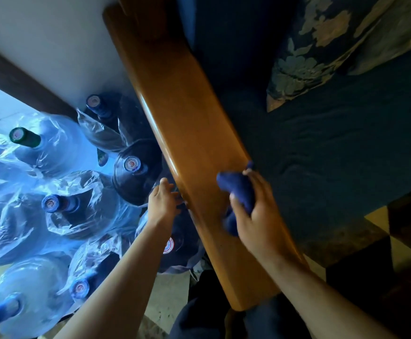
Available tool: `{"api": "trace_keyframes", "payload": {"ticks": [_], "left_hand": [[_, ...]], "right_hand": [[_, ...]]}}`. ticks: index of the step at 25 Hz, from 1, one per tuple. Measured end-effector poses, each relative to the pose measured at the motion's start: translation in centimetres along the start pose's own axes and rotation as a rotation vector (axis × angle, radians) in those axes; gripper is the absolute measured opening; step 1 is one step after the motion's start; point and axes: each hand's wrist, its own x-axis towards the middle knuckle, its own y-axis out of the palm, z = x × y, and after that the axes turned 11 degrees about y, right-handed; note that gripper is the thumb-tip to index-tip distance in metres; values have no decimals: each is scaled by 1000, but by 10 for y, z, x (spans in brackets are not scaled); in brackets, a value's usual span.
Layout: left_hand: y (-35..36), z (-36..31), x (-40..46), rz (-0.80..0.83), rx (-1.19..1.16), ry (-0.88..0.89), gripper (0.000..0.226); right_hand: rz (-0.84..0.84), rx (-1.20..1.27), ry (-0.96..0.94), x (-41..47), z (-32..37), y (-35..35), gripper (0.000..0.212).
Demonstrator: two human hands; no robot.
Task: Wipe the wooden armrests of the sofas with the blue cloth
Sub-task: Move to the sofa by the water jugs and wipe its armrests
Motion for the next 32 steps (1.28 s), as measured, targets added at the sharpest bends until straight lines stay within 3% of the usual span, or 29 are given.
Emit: {"api": "trace_keyframes", "payload": {"ticks": [2,3,5,7,14,17,19,28,32], "left_hand": [[1,-1,-3,16,-10,12,45],[1,-2,-4,26,-18,14,46],[-2,-1,-4,41,-28,9,47],[-2,2,-2,26,-24,5,46],[12,17,-24,114,107,29,28],[11,30,-53,145,209,16,44],[10,31,-69,143,255,37,47],[-5,37,-65,161,213,40,23],[-18,22,-47,43,-8,1,20]], "right_hand": [[-96,54,124,67,30,10,58],[-50,-21,148,98,44,20,61],[78,-313,173,134,65,50,75],[52,-545,150,133,63,71,85],[-84,-618,390,-31,-45,16,92],[2,-670,421,-106,-72,-3,92],[47,-688,431,-110,-69,-3,91],[-89,-247,597,118,47,61,82],[20,-412,375,146,107,109,86]]}}
